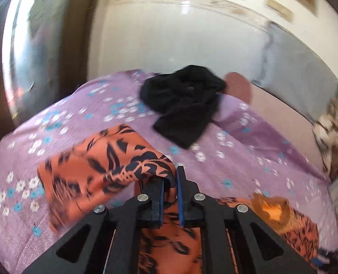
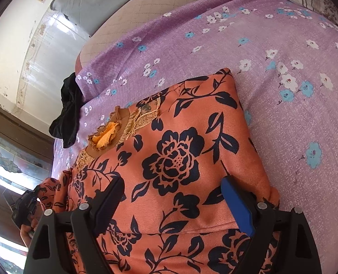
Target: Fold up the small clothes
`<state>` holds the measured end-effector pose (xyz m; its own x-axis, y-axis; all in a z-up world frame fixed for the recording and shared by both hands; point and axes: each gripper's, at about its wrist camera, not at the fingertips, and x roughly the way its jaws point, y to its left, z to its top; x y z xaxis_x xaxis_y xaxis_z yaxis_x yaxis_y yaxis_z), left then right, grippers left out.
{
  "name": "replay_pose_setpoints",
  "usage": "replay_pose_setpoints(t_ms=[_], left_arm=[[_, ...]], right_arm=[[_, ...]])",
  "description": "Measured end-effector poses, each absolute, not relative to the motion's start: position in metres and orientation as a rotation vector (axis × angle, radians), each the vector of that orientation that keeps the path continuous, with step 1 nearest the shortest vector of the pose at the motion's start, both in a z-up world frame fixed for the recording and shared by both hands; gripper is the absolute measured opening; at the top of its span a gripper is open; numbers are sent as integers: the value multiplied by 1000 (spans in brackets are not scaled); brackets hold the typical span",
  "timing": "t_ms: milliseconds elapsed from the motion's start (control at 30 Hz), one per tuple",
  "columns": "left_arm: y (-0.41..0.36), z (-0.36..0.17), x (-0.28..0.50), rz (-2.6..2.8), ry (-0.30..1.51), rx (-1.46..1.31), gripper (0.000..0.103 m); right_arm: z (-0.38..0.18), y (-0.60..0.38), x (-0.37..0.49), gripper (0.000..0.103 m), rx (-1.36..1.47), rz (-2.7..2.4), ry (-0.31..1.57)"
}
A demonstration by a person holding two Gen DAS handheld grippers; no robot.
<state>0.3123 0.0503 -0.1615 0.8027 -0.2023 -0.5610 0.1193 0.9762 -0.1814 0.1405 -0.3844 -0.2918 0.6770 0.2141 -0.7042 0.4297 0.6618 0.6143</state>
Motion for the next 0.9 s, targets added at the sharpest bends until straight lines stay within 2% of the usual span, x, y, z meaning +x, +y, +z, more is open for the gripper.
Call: replay_pose_setpoints(t_ms=[100, 167, 200, 233, 267, 300, 400, 567, 667, 733, 833, 867, 900], left_arm=[[-47, -150, 261, -384, 544, 118, 10], [-113, -164, 220, -495, 531, 319, 12], [-144, -179, 199, -546, 538, 431, 20], [-172, -199, 178, -589, 554, 555, 47], [-195, -222, 158, -617, 569, 684, 62], [-211, -245, 141, -620, 559, 803, 69], [-218, -274, 111, -568, 493, 993, 68], [-168, -217, 125, -466, 555, 759, 70], [-111, -189, 143, -368, 586, 578, 78], [-67, -187, 167, -249, 637, 445, 80], [-4, -209, 224, -63, 820, 196, 79], [15, -220, 240, 16, 888, 130, 78], [32, -232, 253, 79, 950, 62, 72]], right_arm=[[-290, -388, 137, 89, 890, -136, 838], [-287, -389, 135, 89, 889, -137, 834], [-286, -390, 134, 89, 887, -139, 830], [-284, -391, 132, 89, 885, -142, 824], [-281, -393, 131, 89, 880, -147, 815], [-278, -396, 129, 89, 874, -155, 801], [-265, -411, 119, 89, 889, -185, 730], [-244, -414, 112, 89, 856, -151, 654], [-229, -387, 118, 88, 741, -87, 661], [-218, -360, 122, 88, 608, -37, 664], [-209, -313, 124, 88, 420, 49, 667], [-208, -298, 125, 88, 383, 82, 671], [-207, -284, 125, 88, 346, 111, 672]])
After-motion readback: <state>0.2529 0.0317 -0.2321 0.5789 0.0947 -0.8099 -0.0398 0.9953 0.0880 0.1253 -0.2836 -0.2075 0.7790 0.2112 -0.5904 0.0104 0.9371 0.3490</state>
